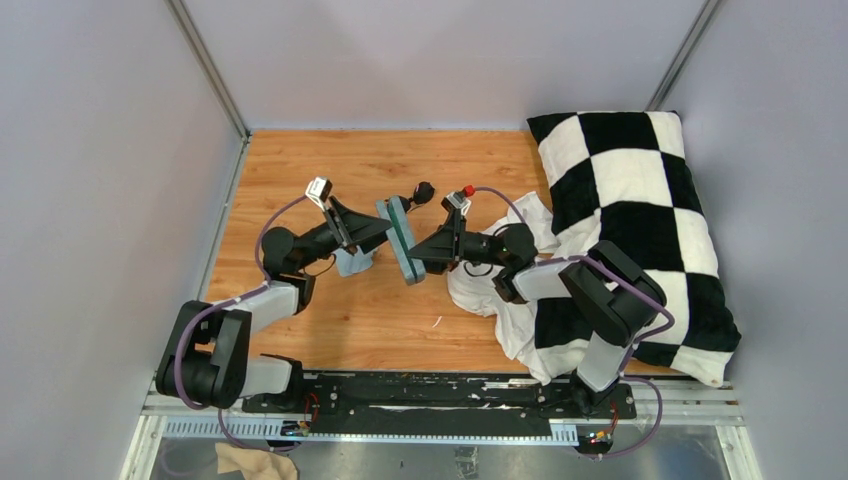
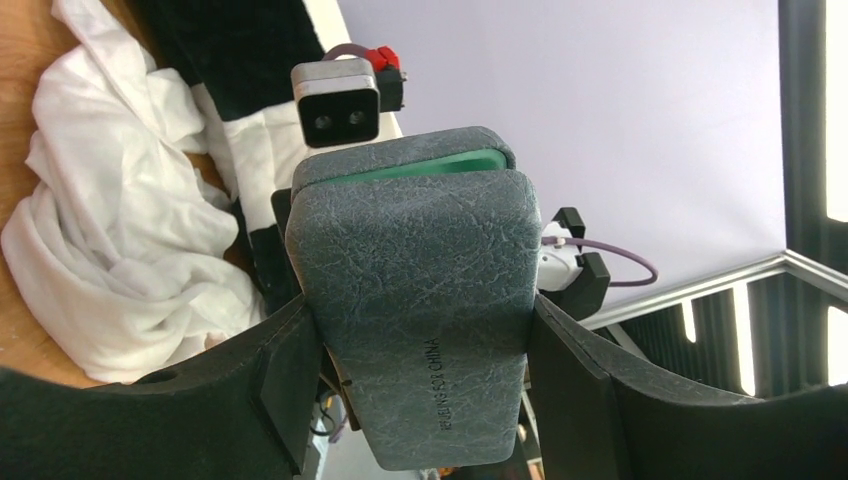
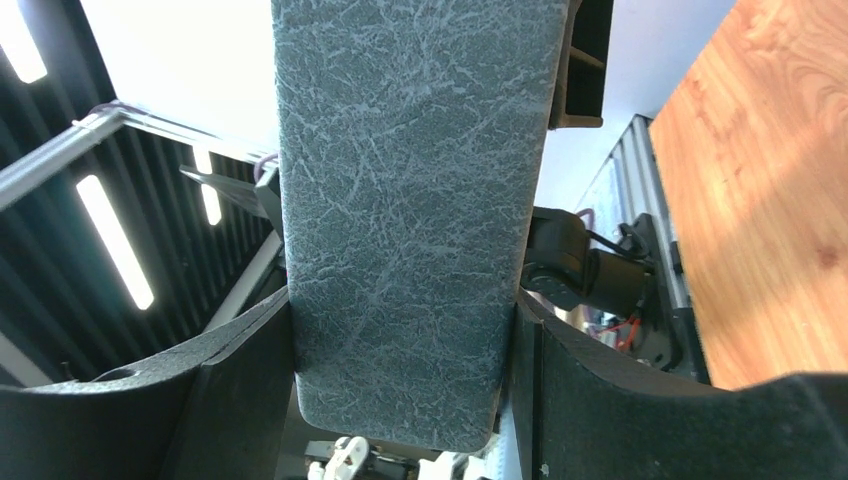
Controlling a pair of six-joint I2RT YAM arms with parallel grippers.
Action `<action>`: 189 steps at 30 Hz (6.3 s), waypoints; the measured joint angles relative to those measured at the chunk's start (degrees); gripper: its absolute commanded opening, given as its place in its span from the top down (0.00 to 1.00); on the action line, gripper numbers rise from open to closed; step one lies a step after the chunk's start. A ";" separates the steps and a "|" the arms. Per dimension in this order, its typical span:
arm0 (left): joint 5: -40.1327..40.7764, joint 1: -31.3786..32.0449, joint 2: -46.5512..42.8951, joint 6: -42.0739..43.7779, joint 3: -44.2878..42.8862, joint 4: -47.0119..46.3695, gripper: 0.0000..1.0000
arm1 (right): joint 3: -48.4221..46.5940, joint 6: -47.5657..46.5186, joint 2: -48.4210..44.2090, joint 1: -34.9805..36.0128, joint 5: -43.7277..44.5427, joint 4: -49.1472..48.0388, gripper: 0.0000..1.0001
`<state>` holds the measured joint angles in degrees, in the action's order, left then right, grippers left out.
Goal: Organize the sunglasses
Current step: Open the sunglasses case, then place the sunglasses case at the center of the board.
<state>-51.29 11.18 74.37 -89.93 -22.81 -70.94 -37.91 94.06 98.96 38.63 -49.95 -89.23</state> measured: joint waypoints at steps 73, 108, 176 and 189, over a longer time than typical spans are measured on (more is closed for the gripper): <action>1.42 -5.73 -2.91 2.27 -1.49 -1.03 1.00 | -5.66 24.96 8.50 -2.40 9.49 -3.85 0.25; -10.75 -3.08 -5.95 1.29 -1.22 -9.05 1.00 | -1.03 13.40 3.23 -5.27 4.50 -1.62 0.30; 19.89 -3.13 -19.54 62.62 -27.19 96.43 0.00 | 1.22 -32.87 -15.76 -7.82 4.11 58.34 1.00; 30.23 -3.13 -21.88 62.16 -27.23 101.81 0.00 | -1.09 -31.87 -3.32 -2.38 14.73 57.92 1.00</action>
<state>-21.06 8.05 52.49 -27.77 -50.04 30.87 -39.00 62.19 95.64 36.25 -35.22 -31.31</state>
